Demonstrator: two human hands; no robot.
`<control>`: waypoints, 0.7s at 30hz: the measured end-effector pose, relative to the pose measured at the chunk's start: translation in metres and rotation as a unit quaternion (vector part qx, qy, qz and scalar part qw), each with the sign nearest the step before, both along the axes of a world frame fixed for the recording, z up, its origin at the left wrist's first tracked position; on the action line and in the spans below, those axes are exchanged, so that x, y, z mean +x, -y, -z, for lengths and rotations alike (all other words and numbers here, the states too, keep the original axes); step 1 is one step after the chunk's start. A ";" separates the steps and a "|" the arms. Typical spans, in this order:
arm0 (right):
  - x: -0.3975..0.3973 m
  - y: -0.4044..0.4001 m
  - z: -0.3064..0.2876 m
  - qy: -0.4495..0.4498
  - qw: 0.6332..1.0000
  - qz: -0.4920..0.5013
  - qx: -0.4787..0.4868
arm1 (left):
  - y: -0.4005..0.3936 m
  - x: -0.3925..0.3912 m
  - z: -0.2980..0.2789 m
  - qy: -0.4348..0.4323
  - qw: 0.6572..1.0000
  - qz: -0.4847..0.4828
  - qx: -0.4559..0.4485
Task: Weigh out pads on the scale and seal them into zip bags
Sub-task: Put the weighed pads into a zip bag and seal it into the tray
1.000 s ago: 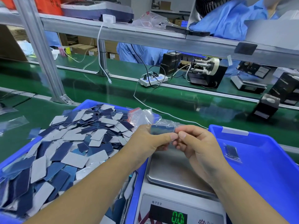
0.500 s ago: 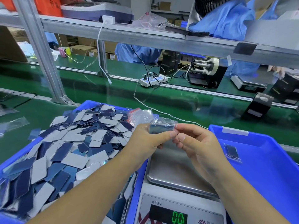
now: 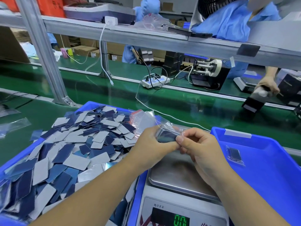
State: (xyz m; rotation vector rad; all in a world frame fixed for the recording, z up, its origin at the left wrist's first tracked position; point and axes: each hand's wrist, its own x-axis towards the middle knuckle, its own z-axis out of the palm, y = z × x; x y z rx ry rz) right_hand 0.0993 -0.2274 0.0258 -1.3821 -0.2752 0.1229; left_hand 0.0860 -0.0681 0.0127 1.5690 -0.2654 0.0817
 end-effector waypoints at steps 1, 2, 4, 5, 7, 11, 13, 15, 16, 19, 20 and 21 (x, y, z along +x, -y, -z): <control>0.000 0.001 -0.001 -0.008 1.000 0.003 0.008 | 0.000 -0.001 -0.001 0.004 1.000 0.005 -0.009; 0.001 0.002 -0.001 -0.015 1.000 0.009 0.019 | 0.000 -0.002 -0.002 0.003 1.000 0.009 -0.021; 0.003 0.005 -0.001 -0.030 0.999 0.018 0.041 | 0.000 -0.002 -0.002 0.001 0.999 0.019 -0.048; 0.004 0.006 -0.001 -0.037 0.998 0.023 0.051 | 0.000 -0.001 -0.002 0.003 0.998 0.020 -0.057; 0.005 0.007 0.001 -0.045 0.996 0.030 0.066 | 0.001 0.000 -0.002 -0.002 0.998 0.018 -0.065; 0.004 0.003 0.002 -0.044 0.996 0.043 0.071 | 0.002 0.000 0.000 -0.028 0.998 0.013 -0.060; 0.004 0.001 0.003 -0.043 0.996 0.056 0.061 | 0.002 0.000 0.002 -0.033 0.998 0.002 -0.058; 0.004 -0.001 0.004 -0.046 0.995 0.061 0.059 | 0.003 0.001 0.001 -0.030 0.997 -0.010 -0.066; 0.004 0.000 0.004 -0.045 0.995 0.064 0.058 | 0.003 0.001 0.001 -0.029 0.997 -0.015 -0.074; 0.004 0.001 0.002 -0.028 0.996 0.071 0.055 | 0.004 0.001 -0.002 -0.032 0.994 -0.022 -0.103; 0.003 0.001 0.001 -0.022 0.996 0.072 0.056 | 0.003 0.001 -0.003 -0.038 0.992 -0.025 -0.114; 0.003 0.001 0.001 -0.018 0.996 0.072 0.058 | 0.002 0.001 -0.003 -0.043 0.991 -0.028 -0.123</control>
